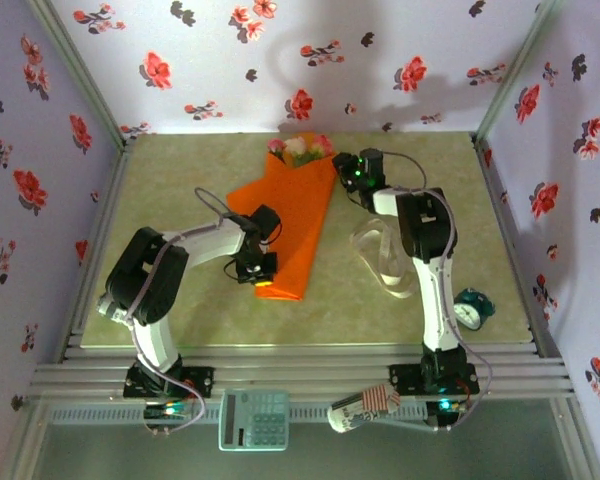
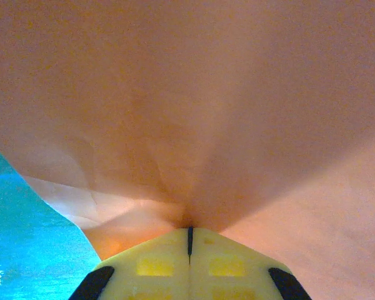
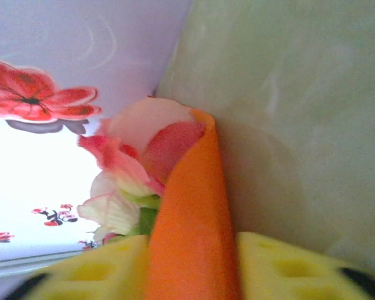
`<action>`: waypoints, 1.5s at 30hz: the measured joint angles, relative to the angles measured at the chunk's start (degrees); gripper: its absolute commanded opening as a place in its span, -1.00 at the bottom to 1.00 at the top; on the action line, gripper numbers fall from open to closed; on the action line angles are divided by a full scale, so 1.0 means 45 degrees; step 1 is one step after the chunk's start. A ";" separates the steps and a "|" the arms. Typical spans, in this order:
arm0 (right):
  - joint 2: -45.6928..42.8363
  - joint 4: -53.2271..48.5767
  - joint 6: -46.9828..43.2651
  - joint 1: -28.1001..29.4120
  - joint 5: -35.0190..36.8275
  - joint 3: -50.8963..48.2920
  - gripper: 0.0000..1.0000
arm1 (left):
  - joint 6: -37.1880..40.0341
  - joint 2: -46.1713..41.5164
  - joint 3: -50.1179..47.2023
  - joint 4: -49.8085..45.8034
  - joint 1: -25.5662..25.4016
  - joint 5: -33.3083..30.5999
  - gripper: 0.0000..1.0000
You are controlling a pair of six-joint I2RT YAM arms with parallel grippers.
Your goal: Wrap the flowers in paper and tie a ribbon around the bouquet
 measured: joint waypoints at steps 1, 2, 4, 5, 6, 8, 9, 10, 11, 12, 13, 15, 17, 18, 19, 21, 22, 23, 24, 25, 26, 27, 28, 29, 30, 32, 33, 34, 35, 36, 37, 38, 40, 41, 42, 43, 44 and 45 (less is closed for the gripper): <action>-0.0515 -0.0427 -0.0131 -0.0131 0.0175 -0.0369 0.06 | -0.0024 0.0015 0.0000 0.0015 0.0005 0.0015 -1.00; -0.1064 -0.0986 -0.0272 -0.0325 0.0364 -0.0743 0.01 | -0.0053 0.0024 0.0000 0.0024 0.0010 0.0044 -1.00; -0.2152 -0.2229 -0.0539 -0.0719 0.0792 -0.1345 -0.03 | -0.0102 0.0044 0.0000 0.0034 0.0034 0.0112 -1.00; -0.2861 -0.3084 -0.0646 -0.0913 0.1122 -0.1666 -0.04 | -0.0112 0.0049 0.0000 0.0044 0.0049 0.0151 -1.00; -0.3492 -0.3861 -0.0777 -0.1073 0.1443 -0.1919 -0.08 | -0.0141 0.0053 0.0000 0.0058 0.0058 0.0189 -1.00; -0.5042 -0.5474 -0.1054 -0.1345 0.2123 -0.2555 -0.16 | -0.0165 0.0097 0.0000 0.0223 0.0068 0.0466 -1.00; -0.5809 -0.6130 -0.1166 -0.1394 0.2380 -0.2934 -0.17 | -0.0194 0.0126 0.0005 0.0321 0.0068 0.0602 -1.00; -0.6674 -0.6829 -0.1297 -0.1394 0.2623 -0.3381 -0.19 | -0.0219 0.0160 0.0010 0.0457 0.0073 0.0821 -1.00; -0.7402 -0.7412 -0.1452 -0.1379 0.2715 -0.3789 -0.23 | -0.0248 0.0223 0.0044 0.0607 0.0068 0.1039 -1.00; -0.7966 -0.7980 -0.1603 -0.1379 0.2773 -0.4099 -0.30 | -0.0291 0.0287 0.0097 0.0709 0.0068 0.1214 -0.96; -0.8485 -0.8738 -0.1855 -0.1350 0.2798 -0.4357 -0.37 | -0.0316 0.0374 0.0170 0.0782 0.0068 0.1384 -0.91; -0.8961 -1.0020 -0.2171 -0.1253 0.2798 -0.4643 -0.37 | -0.0389 0.0505 0.0296 0.0913 0.0068 0.1608 -0.81; -0.9102 -1.0992 -0.2448 -0.1093 0.2798 -0.5061 -0.35 | -0.0476 0.0588 0.0398 0.1054 0.0034 0.1676 -0.65; -0.9107 -1.1390 -0.2526 -0.0981 0.2798 -0.5285 -0.32 | -0.0525 0.0593 0.0427 0.1088 0.0019 0.1671 -0.58; -0.9107 -1.1871 -0.2545 -0.0835 0.2798 -0.5493 -0.27 | -0.0583 0.0588 0.0476 0.1093 -0.0005 0.1651 -0.52; -0.9107 -1.2740 -0.2526 -0.0573 0.2798 -0.5697 -0.24 | -0.0733 0.0520 0.0515 0.1141 -0.0034 0.1520 -0.42; -0.9097 -1.3070 -0.2458 -0.0466 0.2788 -0.5707 -0.23 | -0.0816 0.0427 0.0515 0.1137 -0.0039 0.1438 -0.39; -0.9068 -1.3270 -0.2307 -0.0345 0.2793 -0.5697 -0.23 | -0.0889 0.0267 0.0510 0.1137 -0.0044 0.1350 -0.38; -0.9005 -1.3410 -0.2142 -0.0272 0.2793 -0.5654 -0.23 | -0.0967 0.0112 0.0510 0.1141 -0.0039 0.1316 -0.37; -0.8893 -1.3566 -0.1928 -0.0223 0.2793 -0.5571 -0.23 | -0.1059 -0.0107 0.0510 0.1146 -0.0039 0.1258 -0.36; -0.8728 -1.3668 -0.1603 -0.0175 0.2793 -0.5464 -0.23 | -0.1122 -0.0335 0.0510 0.1146 -0.0039 0.1214 -0.35; -0.8597 -1.3697 -0.1331 -0.0136 0.2798 -0.5391 -0.22 | -0.1175 -0.0515 0.0515 0.1146 -0.0039 0.1166 -0.34; -0.8422 -1.3702 -0.0869 -0.0073 0.2817 -0.5299 -0.21 | -0.1229 -0.0758 0.0515 0.1151 -0.0039 0.1122 -0.34; -0.8286 -1.3736 -0.0525 -0.0010 0.2866 -0.5207 -0.20 | -0.1282 -0.0913 0.0515 0.1151 -0.0039 0.1088 -0.33; -0.8170 -1.3780 -0.0214 0.0024 0.2919 -0.5119 -0.19 | -0.1341 -0.1049 0.0529 0.1146 -0.0039 0.1078 -0.33; -0.7932 -1.3804 0.0636 0.0121 0.3060 -0.4935 -0.19 | -0.1462 -0.1268 0.0588 0.1151 -0.0039 0.1030 -0.33; -0.7864 -1.3770 0.1015 0.0151 0.3143 -0.4911 -0.17 | -0.1506 -0.1331 0.0631 0.1146 -0.0039 0.1005 -0.33; -0.7805 -1.3755 0.1389 0.0160 0.3215 -0.4896 -0.17 | -0.1545 -0.1365 0.0675 0.1146 -0.0039 0.0996 -0.33; -0.7742 -1.3746 0.1685 0.0185 0.3249 -0.4852 -0.17 | -0.1554 -0.1370 0.0729 0.1132 -0.0039 0.0996 -0.33; -0.7645 -1.3712 0.2016 0.0204 0.3293 -0.4789 -0.16 | -0.1559 -0.1379 0.0777 0.1141 -0.0039 0.0996 -0.33; -0.7509 -1.3692 0.2336 0.0204 0.3327 -0.4687 -0.15 | -0.1593 -0.1394 0.0801 0.1137 -0.0039 0.0991 -0.33; -0.7359 -1.3687 0.2594 0.0204 0.3342 -0.4561 -0.15 | -0.1603 -0.1413 0.0811 0.1137 -0.0039 0.0991 -0.33; -0.7019 -1.3687 0.3109 0.0204 0.3400 -0.4294 -0.16 | -0.1647 -0.1462 0.0835 0.1132 -0.0039 0.0996 -0.34; -0.6873 -1.3687 0.3342 0.0204 0.3434 -0.4221 -0.17 | -0.1651 -0.1467 0.0860 0.1122 -0.0039 0.0991 -0.34; -0.6805 -1.3687 0.3526 0.0204 0.3473 -0.4201 -0.19 | -0.1651 -0.1472 0.0899 0.1088 -0.0039 0.0991 -0.35; -0.6732 -1.3687 0.3725 0.0204 0.3517 -0.4201 -0.22 | -0.1651 -0.1477 0.0947 0.1073 -0.0039 0.0991 -0.36; -0.6674 -1.3682 0.3895 0.0204 0.3546 -0.4206 -0.25 | -0.1647 -0.1481 0.0991 0.1073 -0.0039 0.0996 -0.37; -0.6611 -1.3644 0.4051 0.0204 0.3565 -0.4206 -0.26 | -0.1647 -0.1486 0.1044 0.1069 -0.0039 0.0996 -0.38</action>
